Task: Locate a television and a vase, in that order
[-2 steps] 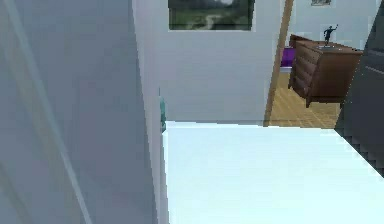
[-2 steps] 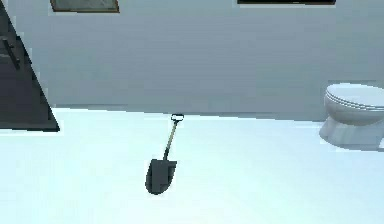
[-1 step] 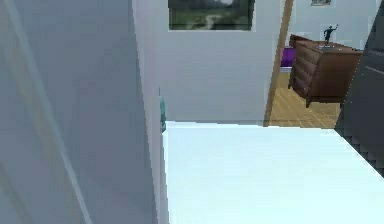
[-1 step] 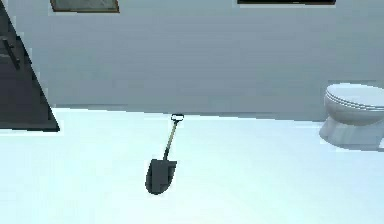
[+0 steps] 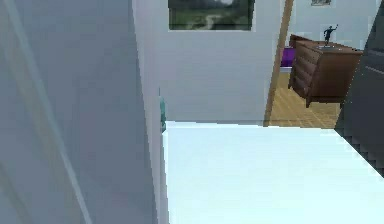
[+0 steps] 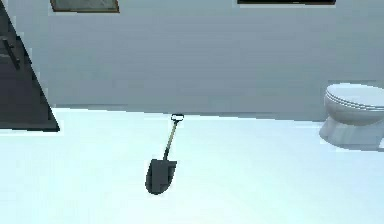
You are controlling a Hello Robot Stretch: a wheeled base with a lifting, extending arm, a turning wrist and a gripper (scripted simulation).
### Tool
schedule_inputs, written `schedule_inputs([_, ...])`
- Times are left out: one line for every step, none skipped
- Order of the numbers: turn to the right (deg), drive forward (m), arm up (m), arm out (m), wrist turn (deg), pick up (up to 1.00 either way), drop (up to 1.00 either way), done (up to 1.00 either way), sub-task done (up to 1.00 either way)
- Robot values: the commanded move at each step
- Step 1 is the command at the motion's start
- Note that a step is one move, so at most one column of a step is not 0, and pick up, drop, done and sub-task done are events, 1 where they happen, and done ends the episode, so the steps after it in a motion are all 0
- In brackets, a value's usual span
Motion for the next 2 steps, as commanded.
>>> schedule_inputs([45.0, 0.00, 0.00, 0.00, 0.0, 0.00, 0.00, 0.00, 0.00])
schedule_inputs([-12.0, 0.00, 0.00, 0.00, 0.0, 0.00, 0.00, 0.00, 0.00])
